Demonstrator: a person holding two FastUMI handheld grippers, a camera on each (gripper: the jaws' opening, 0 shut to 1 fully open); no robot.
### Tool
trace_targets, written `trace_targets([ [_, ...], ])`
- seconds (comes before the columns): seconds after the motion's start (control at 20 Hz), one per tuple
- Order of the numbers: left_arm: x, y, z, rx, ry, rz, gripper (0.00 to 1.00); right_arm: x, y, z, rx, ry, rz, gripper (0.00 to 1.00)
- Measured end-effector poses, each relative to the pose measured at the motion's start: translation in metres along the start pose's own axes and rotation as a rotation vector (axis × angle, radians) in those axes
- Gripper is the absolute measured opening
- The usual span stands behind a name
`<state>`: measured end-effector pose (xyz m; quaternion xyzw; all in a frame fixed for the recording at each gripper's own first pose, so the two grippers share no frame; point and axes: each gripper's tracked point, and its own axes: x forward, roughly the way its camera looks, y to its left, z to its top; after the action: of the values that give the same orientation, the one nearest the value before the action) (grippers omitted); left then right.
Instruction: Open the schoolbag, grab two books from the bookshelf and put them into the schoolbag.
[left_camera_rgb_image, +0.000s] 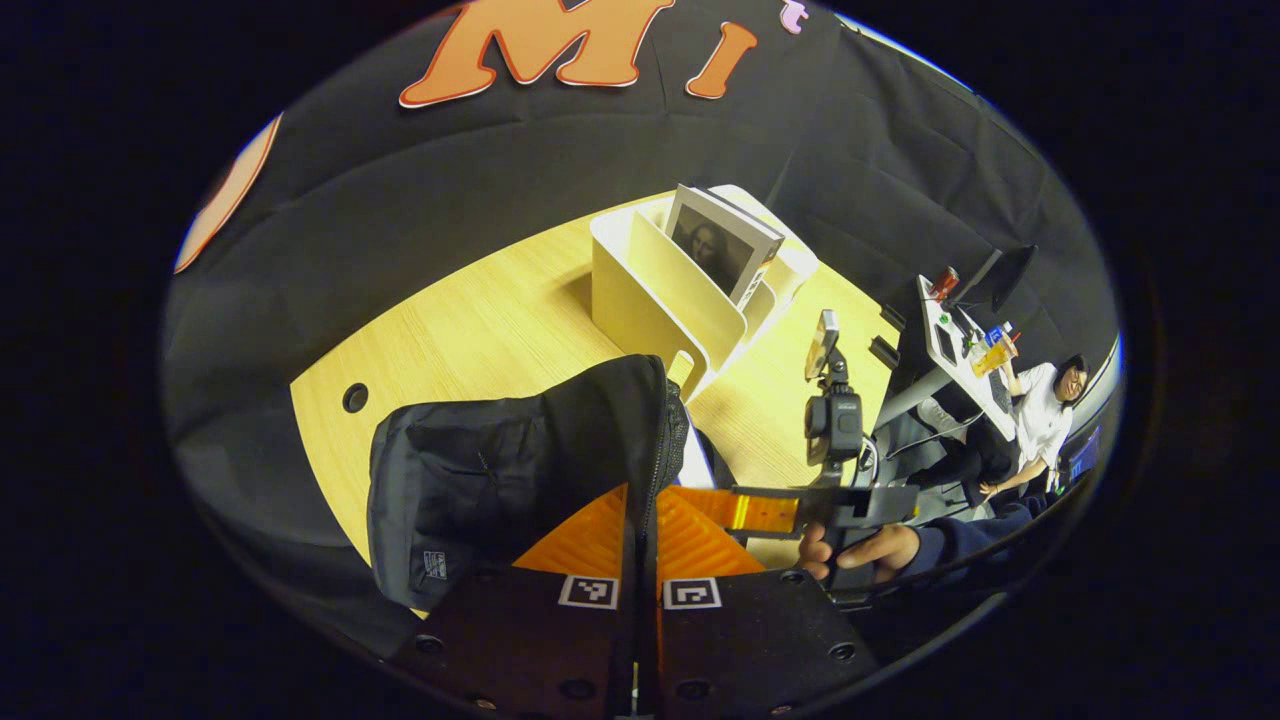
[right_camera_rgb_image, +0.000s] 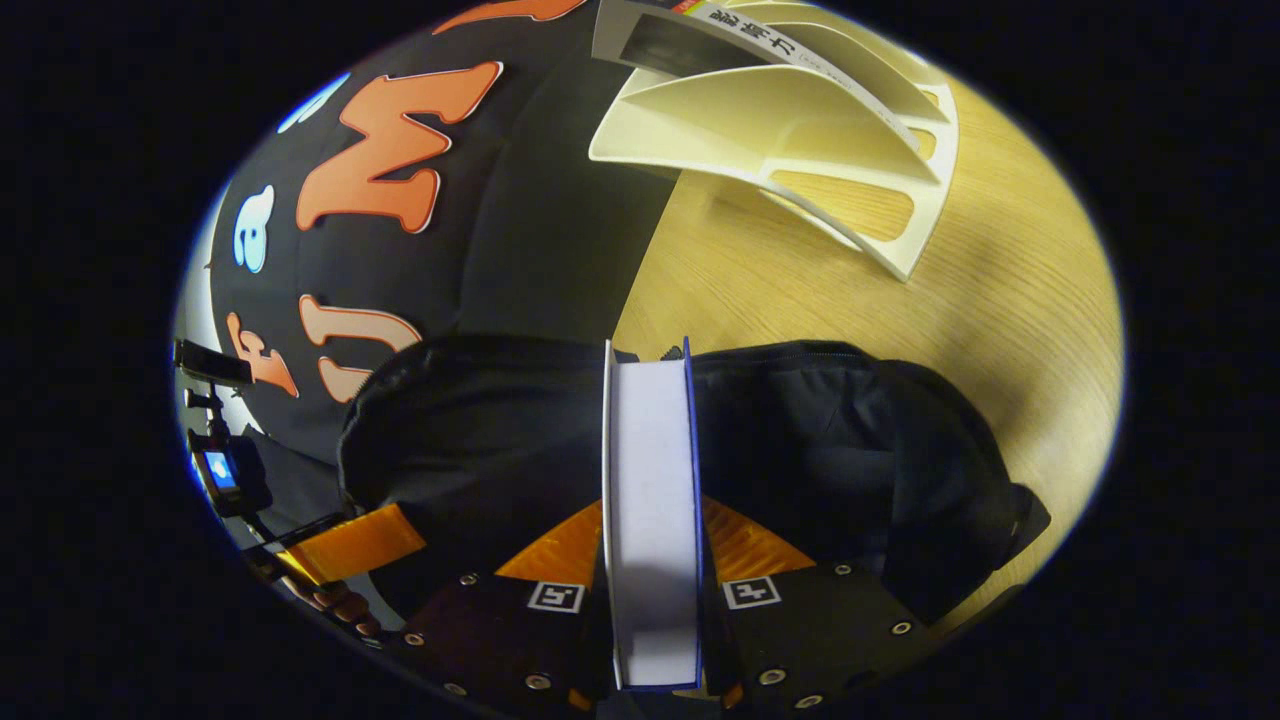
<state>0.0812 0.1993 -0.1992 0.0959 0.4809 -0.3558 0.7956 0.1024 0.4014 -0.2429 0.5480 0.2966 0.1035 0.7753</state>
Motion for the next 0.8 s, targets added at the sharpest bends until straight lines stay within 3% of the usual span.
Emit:
trace_targets([
  [0.2, -0.001, 0.001, 0.001, -0.014, -0.001, -0.004, 0.03, 0.007, -0.003, -0.021, -0.033, 0.079, -0.072, 0.40],
  [0.25, -0.001, 0.000, 0.001, -0.021, 0.002, -0.002, 0.03, 0.002, -0.005, -0.027, -0.071, 0.114, -0.100, 0.55],
  [0.3, -0.002, -0.001, 0.001, -0.027, 0.005, 0.001, 0.02, -0.006, -0.008, -0.031, -0.116, 0.157, -0.134, 0.52],
  [0.5, 0.000, 0.002, 0.002, -0.042, -0.005, 0.022, 0.03, -0.038, -0.027, -0.028, -0.324, 0.255, -0.251, 0.91],
  [0.6, 0.000, -0.002, 0.004, -0.060, -0.006, 0.028, 0.02, -0.055, -0.037, -0.018, -0.392, 0.282, -0.293, 0.97],
  [0.8, -0.001, -0.001, 0.004, -0.083, 0.001, 0.052, 0.03, -0.088, -0.046, 0.015, -0.491, 0.303, -0.345, 0.98],
])
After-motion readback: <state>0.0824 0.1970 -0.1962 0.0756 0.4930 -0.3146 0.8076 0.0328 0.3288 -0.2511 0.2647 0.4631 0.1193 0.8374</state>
